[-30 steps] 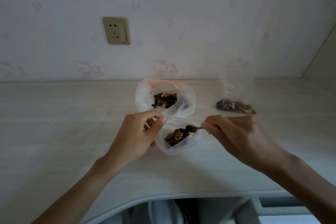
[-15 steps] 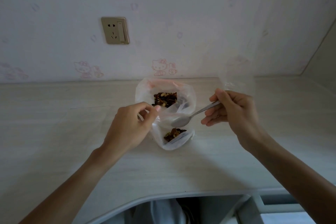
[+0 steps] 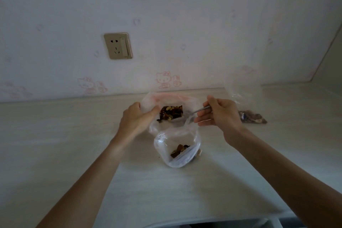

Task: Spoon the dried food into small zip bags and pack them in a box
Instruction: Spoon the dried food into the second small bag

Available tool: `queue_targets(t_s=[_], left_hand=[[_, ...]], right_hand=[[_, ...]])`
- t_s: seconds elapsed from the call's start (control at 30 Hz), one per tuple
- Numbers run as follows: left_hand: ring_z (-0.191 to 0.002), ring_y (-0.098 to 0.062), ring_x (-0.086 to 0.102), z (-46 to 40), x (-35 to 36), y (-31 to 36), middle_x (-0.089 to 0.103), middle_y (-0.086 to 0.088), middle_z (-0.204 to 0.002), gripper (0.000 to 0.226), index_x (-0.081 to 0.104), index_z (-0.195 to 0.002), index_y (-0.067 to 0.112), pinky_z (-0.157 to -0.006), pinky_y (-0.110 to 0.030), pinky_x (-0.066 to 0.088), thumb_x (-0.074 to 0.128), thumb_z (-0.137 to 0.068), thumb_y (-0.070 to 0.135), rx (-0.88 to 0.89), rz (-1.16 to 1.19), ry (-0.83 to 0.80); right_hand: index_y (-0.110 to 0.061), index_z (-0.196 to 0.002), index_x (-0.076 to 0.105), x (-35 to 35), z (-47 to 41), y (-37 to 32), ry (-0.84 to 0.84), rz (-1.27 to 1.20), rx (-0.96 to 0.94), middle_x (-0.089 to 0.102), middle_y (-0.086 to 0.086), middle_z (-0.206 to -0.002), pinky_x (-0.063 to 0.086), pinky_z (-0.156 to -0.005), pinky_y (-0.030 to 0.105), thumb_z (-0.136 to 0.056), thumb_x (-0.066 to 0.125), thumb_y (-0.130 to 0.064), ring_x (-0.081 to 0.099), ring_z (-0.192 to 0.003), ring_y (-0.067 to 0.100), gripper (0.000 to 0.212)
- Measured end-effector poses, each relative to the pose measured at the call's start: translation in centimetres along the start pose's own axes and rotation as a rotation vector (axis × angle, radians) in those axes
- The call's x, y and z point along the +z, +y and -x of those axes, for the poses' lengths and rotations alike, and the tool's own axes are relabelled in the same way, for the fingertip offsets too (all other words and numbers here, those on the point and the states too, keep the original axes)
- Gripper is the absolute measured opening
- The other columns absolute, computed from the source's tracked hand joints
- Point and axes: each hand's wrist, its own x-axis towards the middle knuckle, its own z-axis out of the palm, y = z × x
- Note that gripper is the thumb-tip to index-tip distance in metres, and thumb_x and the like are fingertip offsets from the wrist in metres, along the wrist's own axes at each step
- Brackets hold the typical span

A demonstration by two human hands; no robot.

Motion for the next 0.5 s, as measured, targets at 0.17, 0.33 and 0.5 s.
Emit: queue_targets(t_s=[0.17,0.33,0.5], left_hand=[[-0.072,-0.021,0.065,0.3,0.6,-0.7,0.068,0.0,-0.075,0.006,0.066,-0.083,0.016,-0.056,-0.032,0.048,0.064,-0.085,0.02,0.131,-0.13,0.058],[-0.064,-0.021,0.058,1.1,1.1,-1.9,0.06,0.0,-0.069,0.013,0.056,-0.077,0.013,-0.052,-0.032,0.039,0.064,-0.087,0.012,0.289,-0.137,0.192],[-0.059,-0.012,0.057,1.6,1.6,-2.5,0.057,0.003,-0.063,0.026,0.05,-0.069,0.019,-0.051,-0.026,0.039,0.066,-0.086,0.007,0.329,-0.039,0.218]], right_hand=[[0.004,-0.096,0.066,1.2,-0.8,0.6,-0.081,0.09,0.048,0.076,0.02,-0.074,0.059,-0.05,0.031,-0.108,0.051,-0.03,0.076,-0.065,0.034,0.039],[-0.002,-0.096,0.072,1.9,-1.1,0.6,-0.186,0.181,0.071,0.079,0.011,-0.079,0.057,-0.053,0.023,-0.104,0.06,-0.025,0.078,-0.07,0.027,0.028],[0.002,-0.099,0.073,2.3,-1.6,0.8,-0.272,0.214,0.118,0.08,0.011,-0.089,0.065,-0.073,0.033,-0.101,0.063,-0.009,0.079,-0.081,0.026,0.015]])
